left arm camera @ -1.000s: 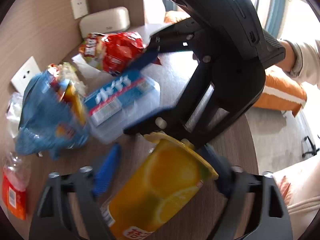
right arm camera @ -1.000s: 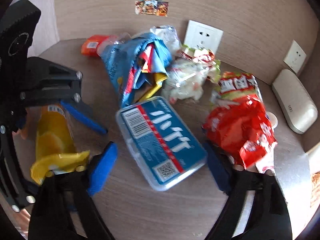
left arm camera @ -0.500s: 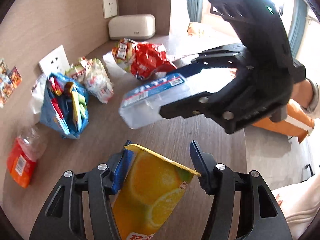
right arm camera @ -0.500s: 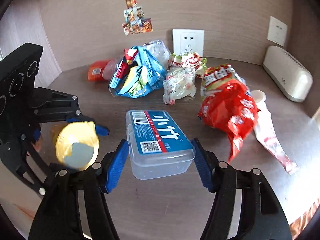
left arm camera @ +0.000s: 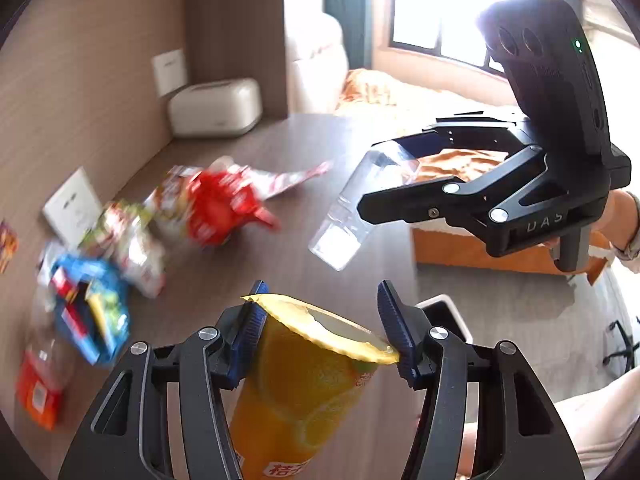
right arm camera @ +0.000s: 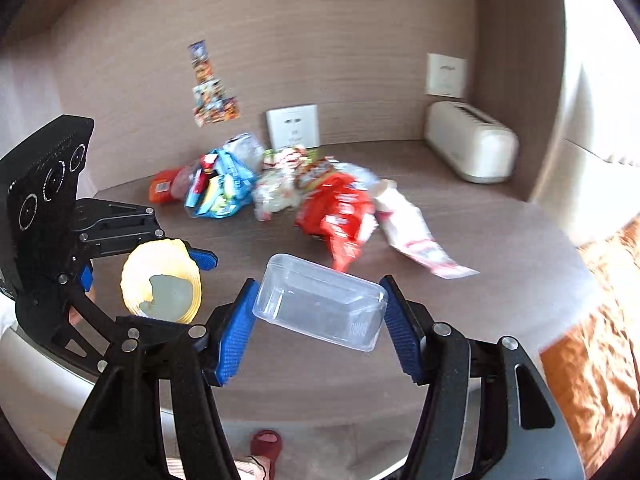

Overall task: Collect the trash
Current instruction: 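Carry the cup and box to the bin and release both inside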

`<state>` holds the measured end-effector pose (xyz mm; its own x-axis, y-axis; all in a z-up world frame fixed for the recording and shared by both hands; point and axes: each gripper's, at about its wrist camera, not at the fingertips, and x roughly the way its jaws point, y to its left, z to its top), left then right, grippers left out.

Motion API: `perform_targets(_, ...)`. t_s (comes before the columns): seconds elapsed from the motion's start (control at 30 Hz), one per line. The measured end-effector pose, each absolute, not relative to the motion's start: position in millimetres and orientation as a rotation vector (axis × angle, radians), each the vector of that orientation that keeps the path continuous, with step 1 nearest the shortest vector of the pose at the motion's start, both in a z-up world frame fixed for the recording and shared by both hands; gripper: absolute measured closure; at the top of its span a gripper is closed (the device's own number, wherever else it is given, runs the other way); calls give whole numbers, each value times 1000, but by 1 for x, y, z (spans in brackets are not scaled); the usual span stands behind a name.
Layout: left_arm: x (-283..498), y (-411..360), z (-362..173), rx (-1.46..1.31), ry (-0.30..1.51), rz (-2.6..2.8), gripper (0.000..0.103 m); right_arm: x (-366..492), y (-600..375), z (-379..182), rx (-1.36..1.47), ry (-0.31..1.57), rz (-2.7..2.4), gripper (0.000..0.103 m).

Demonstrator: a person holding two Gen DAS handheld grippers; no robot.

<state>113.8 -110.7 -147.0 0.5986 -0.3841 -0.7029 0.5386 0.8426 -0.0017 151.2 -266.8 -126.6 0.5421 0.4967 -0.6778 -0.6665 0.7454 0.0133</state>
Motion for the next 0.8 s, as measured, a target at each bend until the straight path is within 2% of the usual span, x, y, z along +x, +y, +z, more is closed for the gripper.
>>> perform_targets(0.43, 129, -264, -150, 281, 697, -846, 47, 118, -417, -127, -171, 762, 347, 41)
perform_targets(0.63, 125, -347, -193, 345, 730, -1006, 47, 106, -481, -161, -122, 824, 214, 41)
perform_targets(0.8, 121, -408, -254, 367, 787, -1115, 47, 110, -532, -213, -40, 888, 138, 41)
